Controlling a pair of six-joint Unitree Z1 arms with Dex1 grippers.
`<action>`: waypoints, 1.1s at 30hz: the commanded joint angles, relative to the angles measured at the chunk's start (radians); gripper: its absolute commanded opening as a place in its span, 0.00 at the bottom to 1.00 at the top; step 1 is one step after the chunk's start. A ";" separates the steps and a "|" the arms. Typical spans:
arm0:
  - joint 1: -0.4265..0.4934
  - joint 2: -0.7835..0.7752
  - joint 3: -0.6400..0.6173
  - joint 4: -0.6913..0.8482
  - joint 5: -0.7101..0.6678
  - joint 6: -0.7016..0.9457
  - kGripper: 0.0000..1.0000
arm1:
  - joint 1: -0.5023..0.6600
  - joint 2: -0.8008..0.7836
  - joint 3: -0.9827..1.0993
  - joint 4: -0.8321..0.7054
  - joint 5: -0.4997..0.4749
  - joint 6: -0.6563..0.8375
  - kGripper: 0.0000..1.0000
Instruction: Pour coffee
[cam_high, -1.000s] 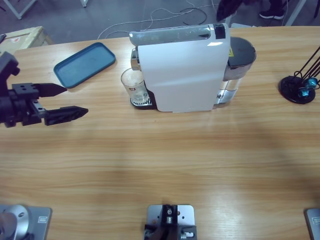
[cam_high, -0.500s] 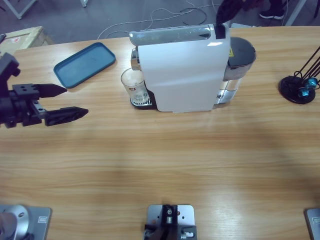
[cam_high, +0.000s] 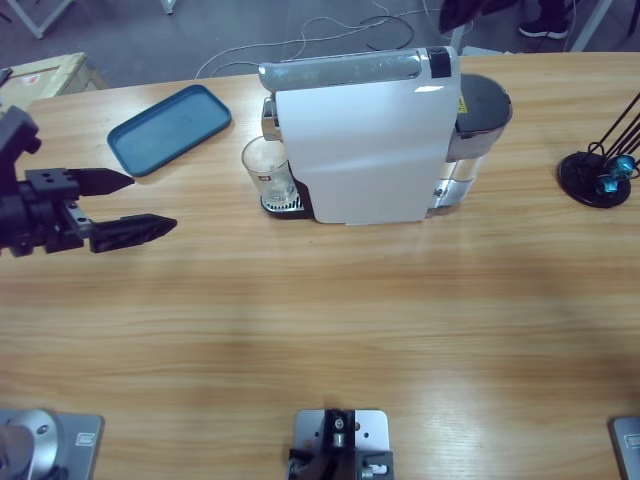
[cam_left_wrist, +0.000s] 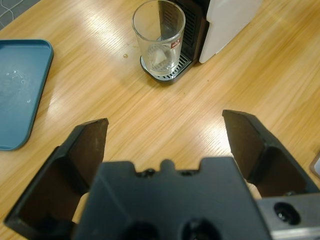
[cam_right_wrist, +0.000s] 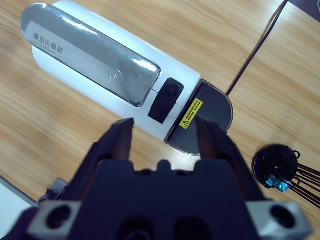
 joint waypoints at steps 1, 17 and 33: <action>-0.007 0.007 0.032 -0.013 0.013 -0.007 0.98 | 0.009 -0.008 0.038 -0.010 -0.009 0.020 1.00; -0.007 0.002 0.036 -0.029 0.002 0.010 0.98 | 0.009 -0.043 0.057 -0.004 -0.003 0.024 1.00; -0.013 -0.014 0.033 -0.029 -0.015 0.006 0.98 | 0.013 -0.082 0.049 0.033 -0.013 0.025 1.00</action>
